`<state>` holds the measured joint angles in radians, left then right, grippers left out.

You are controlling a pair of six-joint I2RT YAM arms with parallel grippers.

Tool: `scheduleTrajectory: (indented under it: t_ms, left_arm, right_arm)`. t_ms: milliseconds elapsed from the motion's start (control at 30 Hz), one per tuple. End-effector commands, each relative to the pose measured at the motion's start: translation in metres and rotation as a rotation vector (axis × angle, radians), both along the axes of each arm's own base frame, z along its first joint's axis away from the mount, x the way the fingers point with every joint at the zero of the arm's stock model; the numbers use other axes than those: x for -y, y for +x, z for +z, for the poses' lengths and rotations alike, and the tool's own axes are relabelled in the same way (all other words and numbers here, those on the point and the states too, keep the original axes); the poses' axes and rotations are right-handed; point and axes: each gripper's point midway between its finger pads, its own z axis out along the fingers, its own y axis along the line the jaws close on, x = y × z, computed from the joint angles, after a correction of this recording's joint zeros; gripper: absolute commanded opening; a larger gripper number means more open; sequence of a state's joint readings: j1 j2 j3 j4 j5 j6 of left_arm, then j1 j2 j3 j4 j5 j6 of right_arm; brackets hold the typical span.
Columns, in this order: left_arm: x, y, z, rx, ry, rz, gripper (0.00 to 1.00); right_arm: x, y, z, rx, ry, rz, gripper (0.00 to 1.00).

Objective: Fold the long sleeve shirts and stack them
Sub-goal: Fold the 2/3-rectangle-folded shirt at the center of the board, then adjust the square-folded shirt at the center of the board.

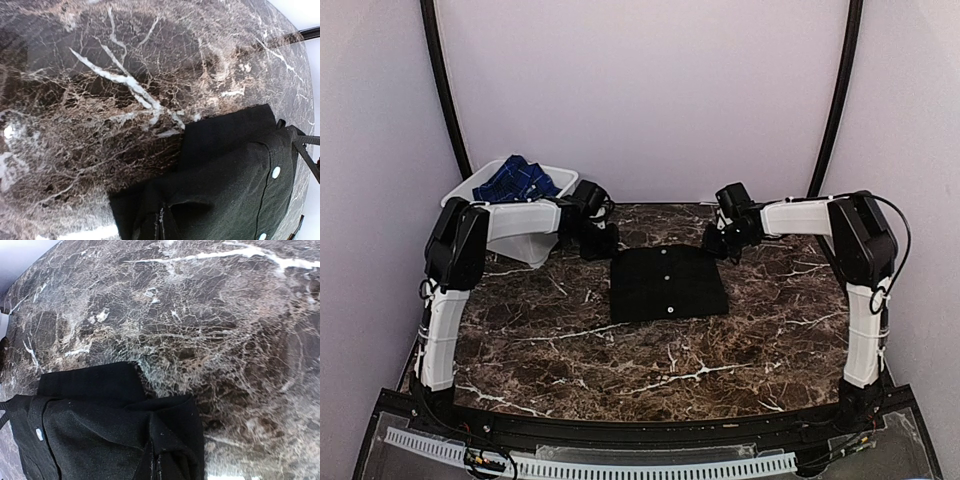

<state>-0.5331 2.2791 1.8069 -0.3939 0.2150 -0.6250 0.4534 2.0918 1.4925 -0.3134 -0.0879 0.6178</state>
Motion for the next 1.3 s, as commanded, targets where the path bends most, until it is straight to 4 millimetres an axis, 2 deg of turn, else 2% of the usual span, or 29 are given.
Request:
scheduleTrajectory:
  t_ms: [0, 200, 233, 267, 300, 333, 400, 467, 567, 633, 700, 833, 967, 1133, 1267]
  left_arm:
    - [-0.005, 0.002, 0.043, 0.083, -0.019, 0.035, 0.00]
    - [-0.020, 0.006, 0.049, 0.120, 0.036, 0.091, 0.00]
    - [-0.021, 0.007, 0.051, 0.123, 0.039, 0.091, 0.10]
    - [-0.022, 0.008, 0.051, 0.129, 0.049, 0.091, 0.15]
    - [-0.023, 0.008, 0.053, 0.133, 0.055, 0.092, 0.25]
    - [-0.025, 0.010, 0.054, 0.142, 0.069, 0.097, 0.32]
    - [-0.031, 0.011, 0.059, 0.156, 0.096, 0.107, 0.54]
    - [-0.032, 0.010, 0.067, 0.173, 0.103, 0.101, 0.60]
    - [-0.035, 0.010, 0.075, 0.188, 0.117, 0.104, 0.59]
    - [-0.034, 0.004, 0.078, 0.187, 0.115, 0.093, 0.56]
    - [-0.027, -0.003, 0.081, 0.188, 0.100, 0.067, 0.52]
    - [-0.005, -0.021, 0.084, 0.172, 0.061, 0.001, 0.46]
    - [0.013, -0.037, 0.082, 0.162, 0.045, -0.047, 0.43]
    - [0.023, -0.052, 0.071, 0.125, 0.036, -0.080, 0.42]
    - [0.021, -0.061, 0.061, 0.093, 0.043, -0.091, 0.41]
  right_arm:
    - [0.002, -0.001, 0.028, 0.077, 0.018, -0.007, 0.00]
    - [0.013, 0.005, 0.037, 0.114, -0.007, -0.025, 0.00]
    - [0.014, 0.007, 0.040, 0.122, -0.012, -0.024, 0.08]
    - [0.015, 0.008, 0.042, 0.123, -0.022, -0.024, 0.18]
    - [0.016, 0.010, 0.044, 0.126, -0.033, -0.026, 0.26]
    - [0.018, 0.011, 0.048, 0.135, -0.040, -0.027, 0.32]
    - [0.018, 0.011, 0.057, 0.151, -0.039, -0.023, 0.38]
    - [0.016, 0.011, 0.067, 0.171, -0.032, -0.015, 0.40]
    - [0.002, 0.005, 0.078, 0.195, -0.022, 0.027, 0.34]
    - [-0.014, -0.001, 0.078, 0.194, -0.006, 0.079, 0.31]
    - [-0.032, -0.006, 0.072, 0.184, 0.017, 0.135, 0.27]
    - [-0.051, -0.003, 0.048, 0.152, 0.024, 0.188, 0.21]
    - [-0.052, 0.013, 0.020, 0.121, 0.013, 0.184, 0.20]
    - [-0.035, 0.039, -0.020, 0.031, 0.007, 0.124, 0.19]
    - [-0.033, 0.046, -0.025, -0.003, 0.034, 0.119, 0.23]
